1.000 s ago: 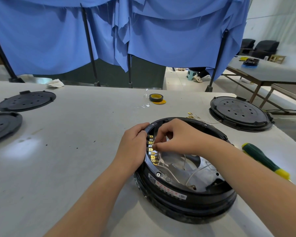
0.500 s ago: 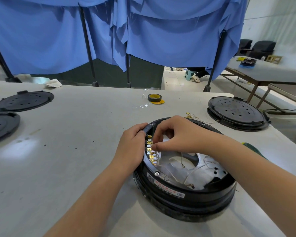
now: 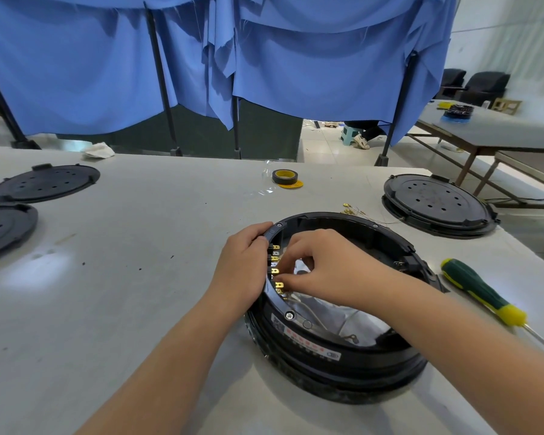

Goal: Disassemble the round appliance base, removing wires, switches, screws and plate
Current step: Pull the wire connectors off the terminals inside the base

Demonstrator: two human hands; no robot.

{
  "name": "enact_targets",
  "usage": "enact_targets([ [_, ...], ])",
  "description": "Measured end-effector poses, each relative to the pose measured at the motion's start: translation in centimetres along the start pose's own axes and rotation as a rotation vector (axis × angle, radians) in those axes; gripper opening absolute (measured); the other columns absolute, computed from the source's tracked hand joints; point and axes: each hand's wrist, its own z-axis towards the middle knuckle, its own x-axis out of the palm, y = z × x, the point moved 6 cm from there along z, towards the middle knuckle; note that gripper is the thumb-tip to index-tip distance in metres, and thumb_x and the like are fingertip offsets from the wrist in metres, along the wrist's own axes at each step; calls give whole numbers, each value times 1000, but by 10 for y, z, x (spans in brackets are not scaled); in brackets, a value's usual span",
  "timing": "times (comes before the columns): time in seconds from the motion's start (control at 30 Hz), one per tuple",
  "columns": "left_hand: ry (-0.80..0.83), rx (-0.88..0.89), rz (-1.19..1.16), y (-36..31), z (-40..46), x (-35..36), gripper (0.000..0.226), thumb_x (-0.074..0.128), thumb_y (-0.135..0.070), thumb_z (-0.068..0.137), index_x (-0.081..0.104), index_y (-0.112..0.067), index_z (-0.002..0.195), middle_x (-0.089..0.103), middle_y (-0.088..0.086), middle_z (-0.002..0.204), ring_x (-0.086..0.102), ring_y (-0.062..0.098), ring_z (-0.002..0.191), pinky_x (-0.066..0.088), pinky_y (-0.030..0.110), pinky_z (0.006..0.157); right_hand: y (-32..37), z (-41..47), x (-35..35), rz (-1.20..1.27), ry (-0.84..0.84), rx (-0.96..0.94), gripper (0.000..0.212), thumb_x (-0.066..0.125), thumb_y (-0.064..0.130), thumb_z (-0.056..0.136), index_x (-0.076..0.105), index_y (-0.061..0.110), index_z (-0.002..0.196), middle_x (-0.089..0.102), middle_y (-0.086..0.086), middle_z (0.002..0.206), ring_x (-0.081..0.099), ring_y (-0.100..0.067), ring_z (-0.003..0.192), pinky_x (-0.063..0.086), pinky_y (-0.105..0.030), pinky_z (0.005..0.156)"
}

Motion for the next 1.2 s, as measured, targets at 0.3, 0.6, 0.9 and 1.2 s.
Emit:
enact_targets([
  [0.3, 6, 11, -14, -1, -1, 0, 39, 41, -3, 92, 64, -12, 121, 67, 2, 117, 60, 17, 110, 46, 34, 99, 1, -2, -1, -15, -7, 12, 7, 69, 27, 80, 75, 24, 81, 56, 17, 70, 48, 14, 63, 31, -14, 58],
  [0.6, 11, 21, -22, -3, -1, 0, 37, 41, -2, 91, 68, -16, 111, 69, -5, 104, 62, 16, 104, 48, 30, 92, -7, -5, -6, 49, -58, 67, 7, 72, 31, 74, 74, 29, 68, 63, 14, 64, 52, 9, 60, 32, -9, 54],
  [0.9, 15, 24, -23, -5, -3, -1, 37, 41, -3, 91, 68, -19, 110, 68, -10, 100, 62, 12, 101, 47, 23, 85, -5, -9, -9, 139, -68, -1, 11, 73, 23, 75, 75, 27, 86, 60, 11, 77, 50, 9, 62, 35, -9, 57],
  [1.2, 4, 1, -6, -4, -2, -1, 39, 41, -3, 91, 64, -12, 121, 67, 3, 116, 61, 19, 110, 46, 38, 100, -5, -12, -7, 141, -18, -8, 15, 73, 26, 69, 72, 31, 84, 58, 12, 83, 51, 10, 67, 36, -7, 60],
])
